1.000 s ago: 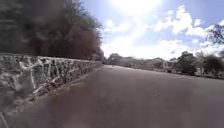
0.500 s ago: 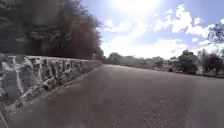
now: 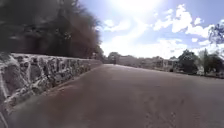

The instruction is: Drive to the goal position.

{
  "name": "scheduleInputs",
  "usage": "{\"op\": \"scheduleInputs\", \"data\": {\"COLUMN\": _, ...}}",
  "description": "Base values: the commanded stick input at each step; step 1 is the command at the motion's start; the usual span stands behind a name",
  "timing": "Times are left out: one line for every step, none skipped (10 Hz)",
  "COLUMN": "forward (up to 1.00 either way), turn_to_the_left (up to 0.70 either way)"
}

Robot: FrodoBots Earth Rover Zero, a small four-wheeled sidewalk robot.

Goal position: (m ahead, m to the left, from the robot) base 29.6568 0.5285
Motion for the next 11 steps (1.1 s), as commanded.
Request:
{"op": "scheduleInputs", "data": {"forward": 0.50, "turn_to_the_left": 0.00}}
{"op": "scheduleInputs", "data": {"forward": 0.50, "turn_to_the_left": 0.00}}
{"op": "scheduleInputs", "data": {"forward": 0.50, "turn_to_the_left": 0.00}}
{"op": "scheduleInputs", "data": {"forward": 0.50, "turn_to_the_left": 0.00}}
{"op": "scheduleInputs", "data": {"forward": 0.50, "turn_to_the_left": 0.00}}
{"op": "scheduleInputs", "data": {"forward": 0.50, "turn_to_the_left": 0.00}}
{"op": "scheduleInputs", "data": {"forward": 0.50, "turn_to_the_left": 0.00}}
{"op": "scheduleInputs", "data": {"forward": 0.50, "turn_to_the_left": 0.00}}
{"op": "scheduleInputs", "data": {"forward": 0.50, "turn_to_the_left": 0.00}}
{"op": "scheduleInputs", "data": {"forward": 0.50, "turn_to_the_left": 0.00}}
{"op": "scheduleInputs", "data": {"forward": 0.50, "turn_to_the_left": 0.00}}
